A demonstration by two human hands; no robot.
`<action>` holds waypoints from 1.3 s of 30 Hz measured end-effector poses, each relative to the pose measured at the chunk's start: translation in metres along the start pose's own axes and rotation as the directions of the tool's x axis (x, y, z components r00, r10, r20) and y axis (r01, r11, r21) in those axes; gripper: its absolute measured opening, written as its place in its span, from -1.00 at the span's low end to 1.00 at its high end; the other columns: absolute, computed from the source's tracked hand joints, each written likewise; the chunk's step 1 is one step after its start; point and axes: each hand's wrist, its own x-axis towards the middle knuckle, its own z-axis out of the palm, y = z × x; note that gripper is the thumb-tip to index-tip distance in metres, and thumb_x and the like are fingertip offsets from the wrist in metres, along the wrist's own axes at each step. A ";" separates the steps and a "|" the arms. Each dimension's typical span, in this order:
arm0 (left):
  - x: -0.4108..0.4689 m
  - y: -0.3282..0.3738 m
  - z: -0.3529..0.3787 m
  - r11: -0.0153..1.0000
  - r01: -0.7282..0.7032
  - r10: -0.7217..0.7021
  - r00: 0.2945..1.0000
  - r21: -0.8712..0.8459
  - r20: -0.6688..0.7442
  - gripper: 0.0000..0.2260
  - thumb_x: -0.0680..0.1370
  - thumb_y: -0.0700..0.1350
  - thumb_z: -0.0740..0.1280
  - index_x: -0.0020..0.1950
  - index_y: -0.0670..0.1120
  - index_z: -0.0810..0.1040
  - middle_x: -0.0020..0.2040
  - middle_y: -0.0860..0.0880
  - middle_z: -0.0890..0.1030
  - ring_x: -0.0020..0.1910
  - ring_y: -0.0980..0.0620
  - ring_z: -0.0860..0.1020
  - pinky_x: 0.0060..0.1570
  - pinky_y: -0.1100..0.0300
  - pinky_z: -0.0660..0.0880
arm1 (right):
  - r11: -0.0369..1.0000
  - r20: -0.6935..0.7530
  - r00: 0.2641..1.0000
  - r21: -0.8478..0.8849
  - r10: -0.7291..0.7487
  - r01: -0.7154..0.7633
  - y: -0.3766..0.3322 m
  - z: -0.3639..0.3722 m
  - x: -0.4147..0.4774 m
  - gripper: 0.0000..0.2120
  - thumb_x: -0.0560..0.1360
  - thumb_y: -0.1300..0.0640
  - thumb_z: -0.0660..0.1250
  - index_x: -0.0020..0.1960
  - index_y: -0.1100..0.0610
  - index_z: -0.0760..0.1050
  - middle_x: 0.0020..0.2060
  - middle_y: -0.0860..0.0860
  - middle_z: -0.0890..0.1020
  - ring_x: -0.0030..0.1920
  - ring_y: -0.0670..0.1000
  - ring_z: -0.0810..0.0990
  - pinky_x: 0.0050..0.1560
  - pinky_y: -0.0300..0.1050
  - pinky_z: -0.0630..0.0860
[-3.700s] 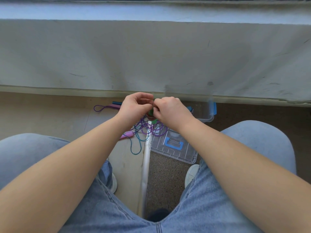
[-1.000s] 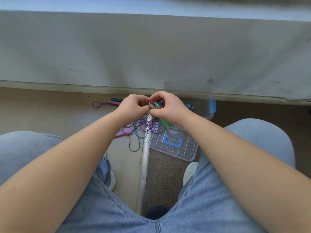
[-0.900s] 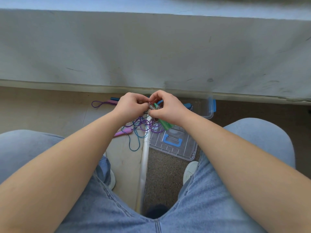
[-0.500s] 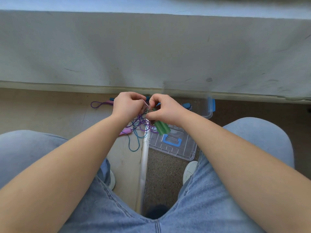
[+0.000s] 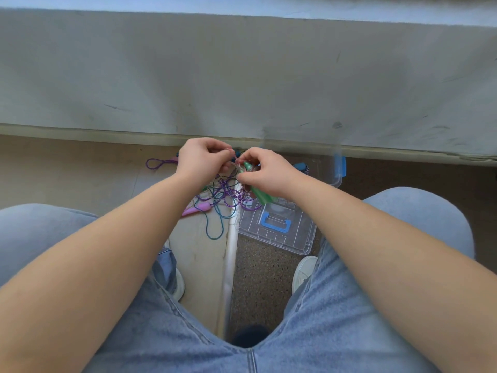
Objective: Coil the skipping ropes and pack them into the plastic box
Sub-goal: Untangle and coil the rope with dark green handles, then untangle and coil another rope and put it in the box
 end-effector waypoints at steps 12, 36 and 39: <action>0.009 0.015 0.029 0.914 0.307 -0.267 0.947 -0.264 0.178 -0.92 0.58 -0.25 0.28 0.02 -0.16 0.56 -0.13 -0.09 0.59 -0.25 0.05 0.60 -0.36 0.22 0.59 | 0.950 -0.014 0.985 0.266 0.174 -0.164 0.012 0.007 0.018 -0.65 0.32 0.01 0.55 0.05 -0.03 0.53 -0.11 0.02 0.71 -0.07 0.08 0.71 0.10 0.15 0.63; 0.102 -0.054 0.095 0.883 0.444 -0.418 0.891 -0.150 0.179 -0.84 0.62 -0.04 0.27 0.04 -0.08 0.58 -0.12 -0.02 0.57 -0.17 0.05 0.58 -0.26 0.18 0.61 | 0.422 -0.069 0.726 0.850 0.684 -0.317 0.123 -0.005 0.111 -0.53 0.53 0.16 0.45 0.37 0.23 0.40 -0.02 0.13 0.61 -0.01 0.13 0.69 0.05 0.03 0.67; 0.110 -0.072 0.096 0.883 0.448 -0.422 0.889 -0.141 0.181 -0.87 0.61 -0.07 0.28 -0.04 -0.08 0.58 -0.11 -0.06 0.56 -0.18 0.02 0.56 -0.25 0.17 0.57 | 0.548 -0.083 0.713 0.702 0.697 -0.454 0.127 0.005 0.115 -0.92 0.58 0.25 0.30 0.07 0.20 0.52 -0.19 0.08 0.57 -0.06 0.13 0.70 0.05 0.07 0.67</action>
